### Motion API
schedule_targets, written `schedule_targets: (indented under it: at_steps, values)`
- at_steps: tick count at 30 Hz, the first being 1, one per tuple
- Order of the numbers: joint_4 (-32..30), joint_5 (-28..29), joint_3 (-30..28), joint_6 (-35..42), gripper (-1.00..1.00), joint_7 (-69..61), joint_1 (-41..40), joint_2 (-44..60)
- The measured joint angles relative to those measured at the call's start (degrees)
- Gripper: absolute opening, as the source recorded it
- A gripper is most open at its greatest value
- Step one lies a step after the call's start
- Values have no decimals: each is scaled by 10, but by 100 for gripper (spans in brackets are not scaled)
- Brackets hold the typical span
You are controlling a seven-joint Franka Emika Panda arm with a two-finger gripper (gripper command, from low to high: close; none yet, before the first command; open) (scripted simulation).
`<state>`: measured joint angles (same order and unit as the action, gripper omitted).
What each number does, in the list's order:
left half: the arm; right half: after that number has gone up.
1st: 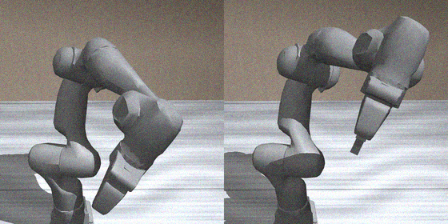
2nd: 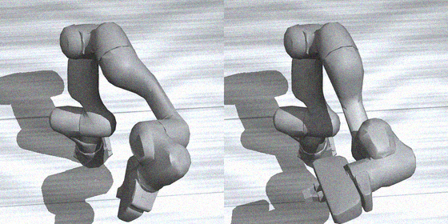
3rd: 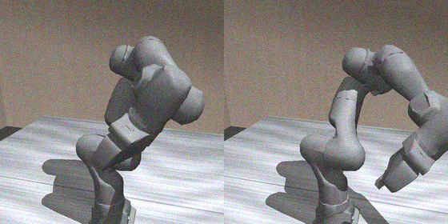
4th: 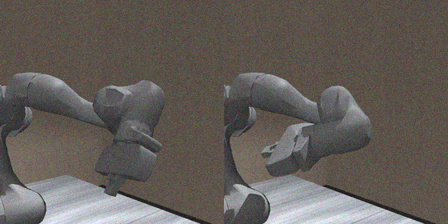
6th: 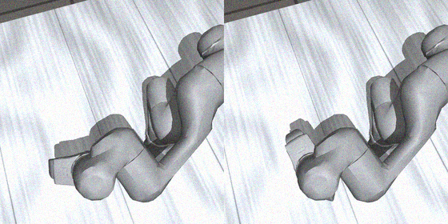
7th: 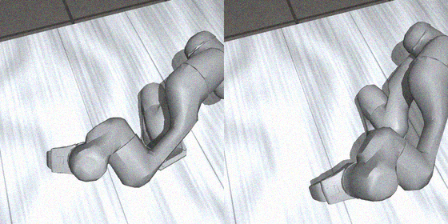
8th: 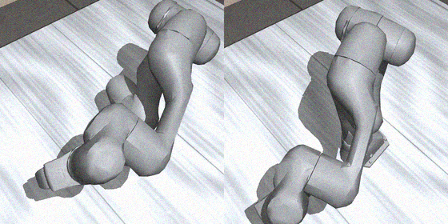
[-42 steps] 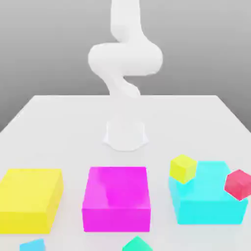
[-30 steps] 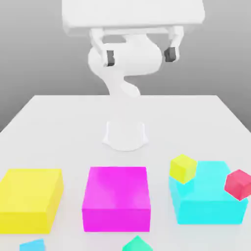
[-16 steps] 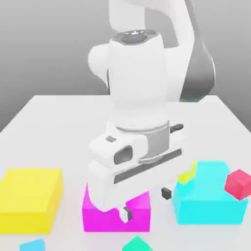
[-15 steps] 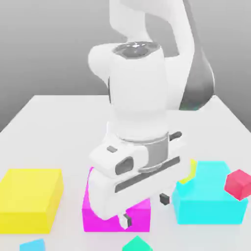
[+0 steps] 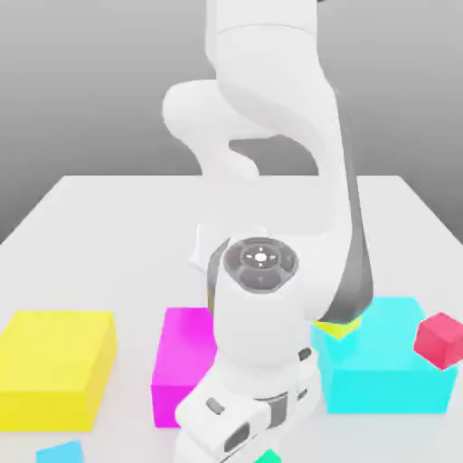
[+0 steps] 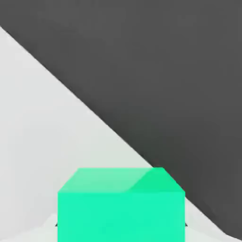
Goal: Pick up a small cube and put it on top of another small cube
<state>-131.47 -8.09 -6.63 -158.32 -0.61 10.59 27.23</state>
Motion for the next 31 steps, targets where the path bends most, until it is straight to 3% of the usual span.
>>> schedule_targets:
  at_steps: [4, 16, 20, 21, 27, 31]
  values:
    - [-12, 15, -19, 57, -100, 23, 7, -68]
    - [67, -45, -155, 156, -100, 246, -69, -72]
    - [80, -88, -144, 116, -100, 245, -95, -13]
    - [82, -97, -137, 104, 100, 240, -101, 2]
    - [83, -101, -134, 97, 100, 237, -104, 9]
    - [78, -63, -159, 146, 100, 264, -86, -48]
